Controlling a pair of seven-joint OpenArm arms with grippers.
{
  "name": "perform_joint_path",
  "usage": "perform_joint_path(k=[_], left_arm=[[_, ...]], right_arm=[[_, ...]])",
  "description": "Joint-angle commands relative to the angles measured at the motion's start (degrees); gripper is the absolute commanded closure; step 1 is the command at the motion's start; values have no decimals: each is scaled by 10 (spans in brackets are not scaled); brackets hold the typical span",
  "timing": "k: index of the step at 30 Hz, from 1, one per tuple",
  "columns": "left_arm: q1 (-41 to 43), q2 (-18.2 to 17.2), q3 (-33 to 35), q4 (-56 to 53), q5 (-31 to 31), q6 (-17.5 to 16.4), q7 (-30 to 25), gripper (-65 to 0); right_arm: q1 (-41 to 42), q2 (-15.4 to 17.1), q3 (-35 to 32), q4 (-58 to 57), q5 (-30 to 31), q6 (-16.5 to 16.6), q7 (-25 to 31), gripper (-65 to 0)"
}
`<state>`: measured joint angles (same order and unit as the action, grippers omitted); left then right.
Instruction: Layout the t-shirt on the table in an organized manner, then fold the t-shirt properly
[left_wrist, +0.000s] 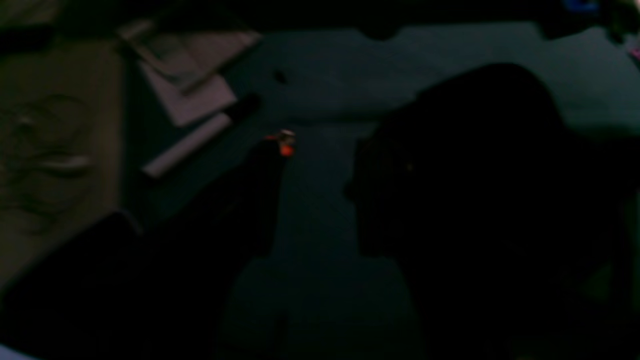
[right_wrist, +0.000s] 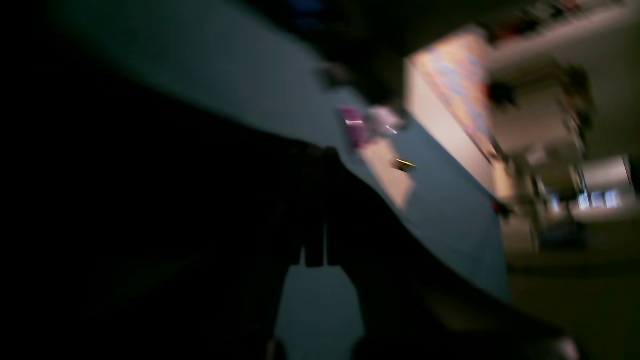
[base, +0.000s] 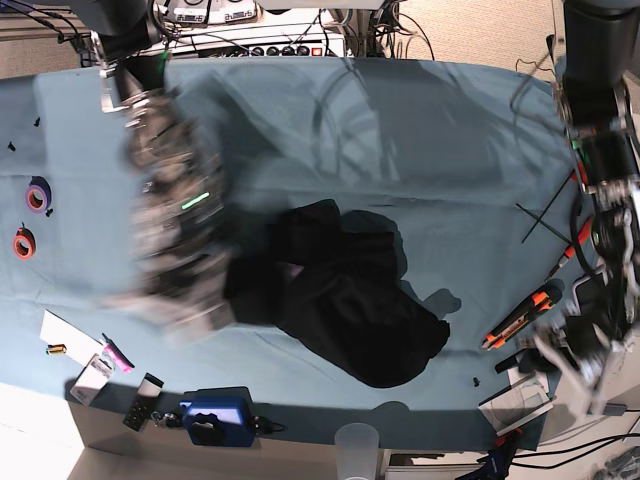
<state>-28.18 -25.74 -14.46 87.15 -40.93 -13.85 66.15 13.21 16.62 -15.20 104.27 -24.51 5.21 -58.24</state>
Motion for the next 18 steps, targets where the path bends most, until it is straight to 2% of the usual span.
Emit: perform_joint_path(k=[1, 4, 7, 10, 18], left_arm=[[-11, -3, -3, 9, -12, -5, -7, -258], [9, 13, -3, 9, -16, -15, -5, -258], [26, 35, -3, 9, -22, -20, -5, -258], [35, 57, -3, 9, -24, -28, -5, -258], [36, 67, -3, 9, -24, -28, -5, -253]], right_arm=[[11, 5, 33, 10, -9, -7, 9, 0], [11, 7, 129, 10, 29, 17, 17, 0], [10, 21, 207, 9, 112, 46, 14, 0], [9, 42, 251, 9, 191, 68, 15, 0], [7, 79, 325, 7, 199, 70, 16, 0]])
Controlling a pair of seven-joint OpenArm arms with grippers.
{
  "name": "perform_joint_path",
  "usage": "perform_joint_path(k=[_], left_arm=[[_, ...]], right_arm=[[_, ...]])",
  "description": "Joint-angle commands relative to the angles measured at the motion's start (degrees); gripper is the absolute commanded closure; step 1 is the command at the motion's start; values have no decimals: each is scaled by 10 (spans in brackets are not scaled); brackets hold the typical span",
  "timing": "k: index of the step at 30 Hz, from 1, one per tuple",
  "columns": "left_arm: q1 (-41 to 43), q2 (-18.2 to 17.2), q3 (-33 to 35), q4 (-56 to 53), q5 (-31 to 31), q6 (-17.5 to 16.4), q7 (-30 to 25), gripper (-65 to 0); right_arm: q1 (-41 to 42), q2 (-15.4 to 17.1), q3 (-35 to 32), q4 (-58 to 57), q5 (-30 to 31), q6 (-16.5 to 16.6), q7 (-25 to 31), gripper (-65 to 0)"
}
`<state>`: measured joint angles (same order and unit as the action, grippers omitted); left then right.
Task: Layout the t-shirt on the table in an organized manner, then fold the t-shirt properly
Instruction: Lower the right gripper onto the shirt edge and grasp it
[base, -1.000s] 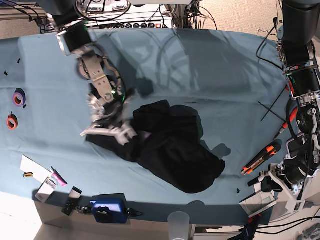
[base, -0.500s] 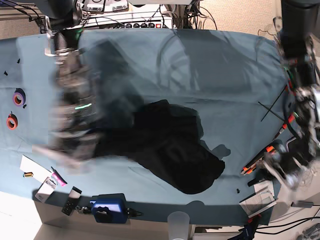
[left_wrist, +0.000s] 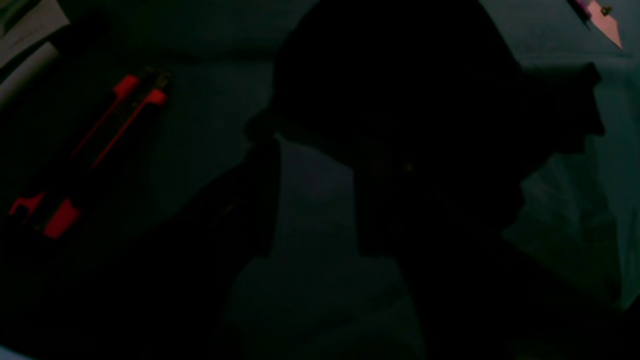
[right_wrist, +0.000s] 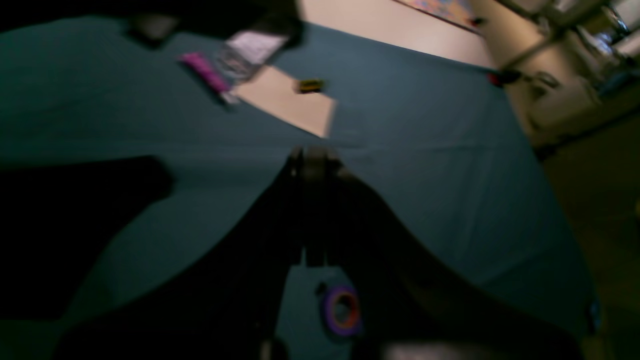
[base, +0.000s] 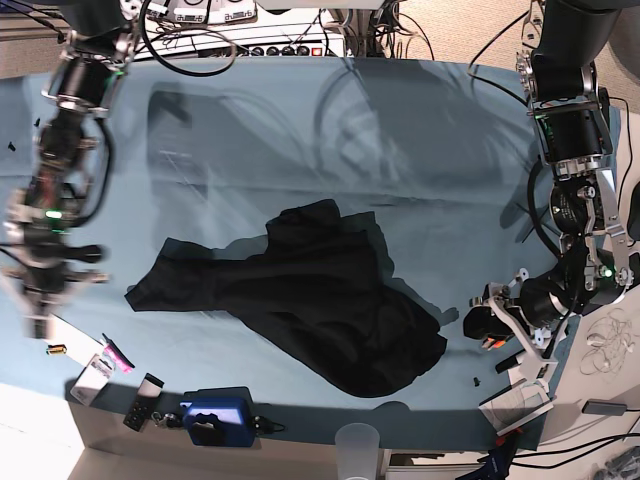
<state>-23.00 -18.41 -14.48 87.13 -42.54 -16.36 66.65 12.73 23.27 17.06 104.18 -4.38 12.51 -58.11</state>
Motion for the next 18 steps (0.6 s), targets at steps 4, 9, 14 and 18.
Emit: perform_joint_path(k=[4, 9, 14, 18], left_arm=[[-16, -5, -3, 9, -15, -3, -2, -253], [-18, -9, -3, 9, -12, -33, -8, -253], [-19, -60, -4, 9, -8, -28, -37, -253], [-19, -121, -21, 9, -30, -28, -50, -253]], right_arm=[[12, 15, 44, -17, 55, -3, 10, 0], [12, 15, 35, -66, 141, 40, 7, 0], [12, 12, 2, -71, 170, 121, 7, 0], [12, 12, -36, -71, 170, 141, 6, -110]])
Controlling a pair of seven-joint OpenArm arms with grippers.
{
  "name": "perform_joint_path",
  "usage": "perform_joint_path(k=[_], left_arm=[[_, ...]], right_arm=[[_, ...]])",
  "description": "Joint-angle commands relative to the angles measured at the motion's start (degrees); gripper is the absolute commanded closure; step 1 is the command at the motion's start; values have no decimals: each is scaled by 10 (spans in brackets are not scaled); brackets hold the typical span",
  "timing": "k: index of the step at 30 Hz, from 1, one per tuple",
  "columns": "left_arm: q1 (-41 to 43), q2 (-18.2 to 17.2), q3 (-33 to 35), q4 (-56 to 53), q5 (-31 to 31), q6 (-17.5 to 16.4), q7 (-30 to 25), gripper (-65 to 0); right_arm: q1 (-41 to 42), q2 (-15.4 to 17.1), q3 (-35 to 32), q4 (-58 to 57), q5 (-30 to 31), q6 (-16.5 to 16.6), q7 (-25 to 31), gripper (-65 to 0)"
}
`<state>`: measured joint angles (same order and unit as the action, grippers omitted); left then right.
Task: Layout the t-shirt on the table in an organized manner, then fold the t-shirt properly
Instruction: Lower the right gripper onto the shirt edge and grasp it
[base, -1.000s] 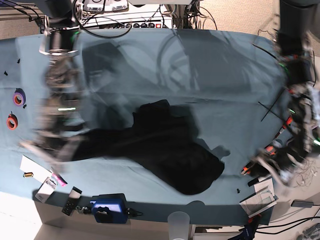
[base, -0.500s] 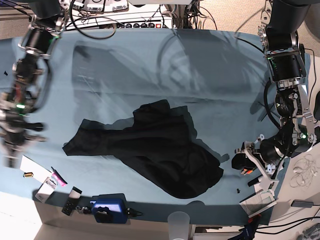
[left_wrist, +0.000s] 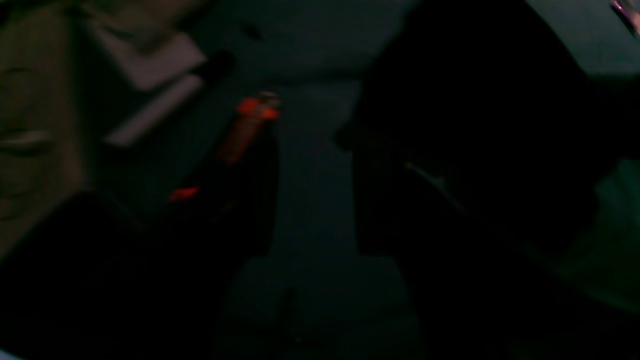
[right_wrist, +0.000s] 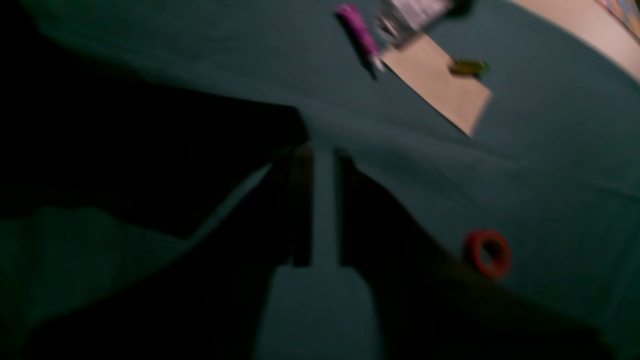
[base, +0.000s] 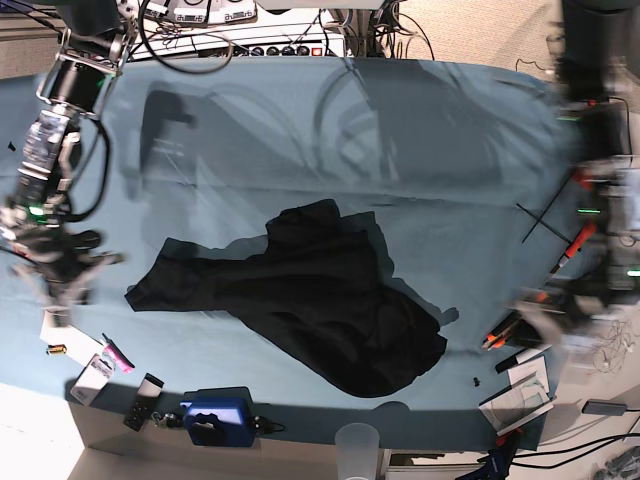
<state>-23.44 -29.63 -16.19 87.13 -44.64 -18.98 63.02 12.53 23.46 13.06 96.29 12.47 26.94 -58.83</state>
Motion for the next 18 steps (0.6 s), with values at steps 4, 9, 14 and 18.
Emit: perform_joint_path(k=[4, 9, 14, 18], left_arm=[[-15, -66, -54, 9, -31, -2, -13, -253], [-15, -137, -104, 9, -46, -6, 0, -253], [-14, -179, -107, 9, -56, -6, 4, -253], [-14, -183, -107, 9, -56, -6, 4, -253]], right_arm=[[14, 10, -30, 7, 2, -4, 14, -206], [14, 10, -60, -1, 1, -4, 31, -206], [19, 9, -80, -79, -1, -4, 80, -206], [19, 9, -103, -126, -14, -2, 83, -206]])
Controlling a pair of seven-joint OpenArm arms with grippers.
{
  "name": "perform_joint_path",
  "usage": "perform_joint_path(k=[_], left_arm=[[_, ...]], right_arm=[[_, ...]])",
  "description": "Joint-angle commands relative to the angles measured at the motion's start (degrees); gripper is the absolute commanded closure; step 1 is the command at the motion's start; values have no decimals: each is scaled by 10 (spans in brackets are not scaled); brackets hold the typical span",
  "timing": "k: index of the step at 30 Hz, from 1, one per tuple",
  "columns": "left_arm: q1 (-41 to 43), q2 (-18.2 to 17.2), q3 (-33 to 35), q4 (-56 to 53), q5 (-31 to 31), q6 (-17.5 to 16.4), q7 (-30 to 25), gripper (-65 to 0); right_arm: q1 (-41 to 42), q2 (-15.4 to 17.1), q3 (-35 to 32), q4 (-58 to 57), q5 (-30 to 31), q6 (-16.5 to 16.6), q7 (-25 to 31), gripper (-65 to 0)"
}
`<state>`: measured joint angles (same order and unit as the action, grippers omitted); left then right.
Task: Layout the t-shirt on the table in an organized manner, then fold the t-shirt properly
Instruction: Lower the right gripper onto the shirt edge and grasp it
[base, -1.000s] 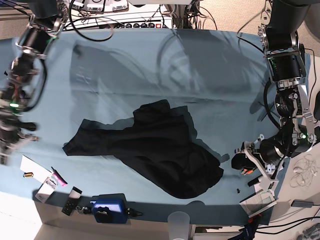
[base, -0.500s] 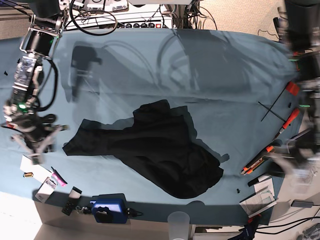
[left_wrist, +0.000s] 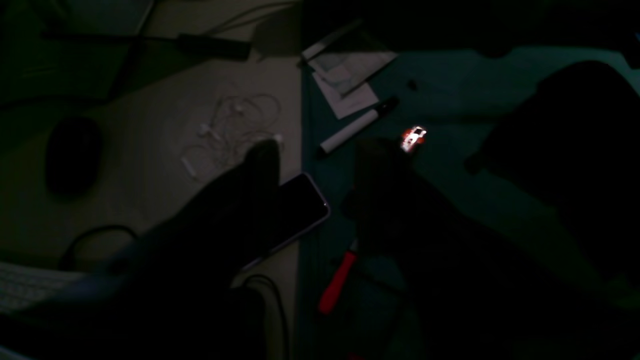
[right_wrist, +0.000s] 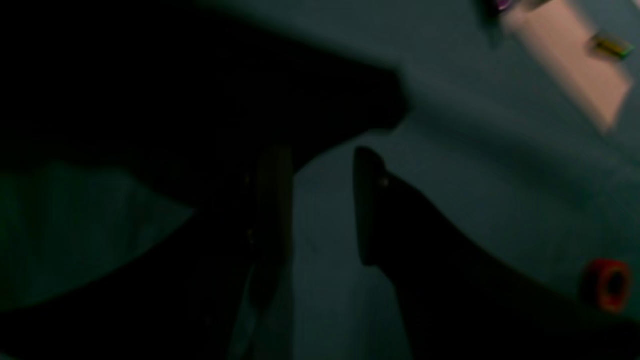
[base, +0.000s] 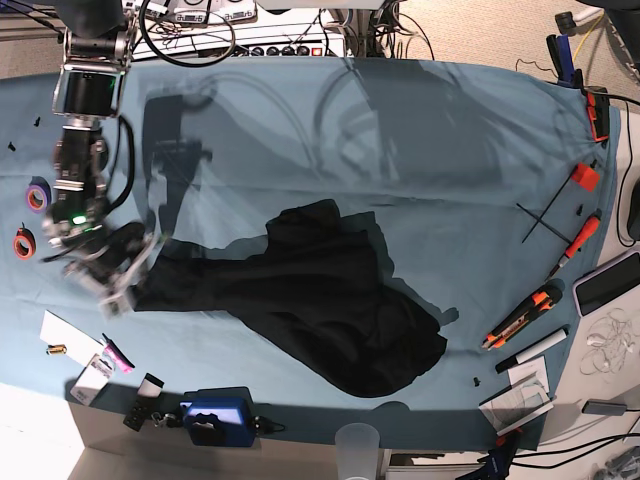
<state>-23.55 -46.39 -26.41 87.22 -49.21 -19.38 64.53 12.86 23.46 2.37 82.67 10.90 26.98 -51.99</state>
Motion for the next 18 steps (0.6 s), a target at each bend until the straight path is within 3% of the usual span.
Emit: perform_joint_path(k=[1, 5, 10, 12, 16, 18], left_arm=[[-13, -15, -5, 8, -10, -2, -11, -253], [-13, -15, -5, 8, -10, -2, -11, -253], [-13, -15, -5, 8, -10, -2, -11, -253], [-13, -15, -5, 8, -10, -2, -11, -253], [-12, -16, -5, 8, -10, -2, -11, -253], [-12, -16, -5, 8, -10, -2, -9, -254]], right_arm=[[16, 8, -2, 9, -13, 2, 15, -206], [16, 9, -40, 9, -73, 22, 59, -206], [22, 10, -130, 8, -153, 19, 96, -206], [29, 10, -168, 8, -180, -1, 103, -206], [41, 10, -216, 8, -231, -84, 109, -206], [41, 10, -219, 8, -243, -92, 108, -206]])
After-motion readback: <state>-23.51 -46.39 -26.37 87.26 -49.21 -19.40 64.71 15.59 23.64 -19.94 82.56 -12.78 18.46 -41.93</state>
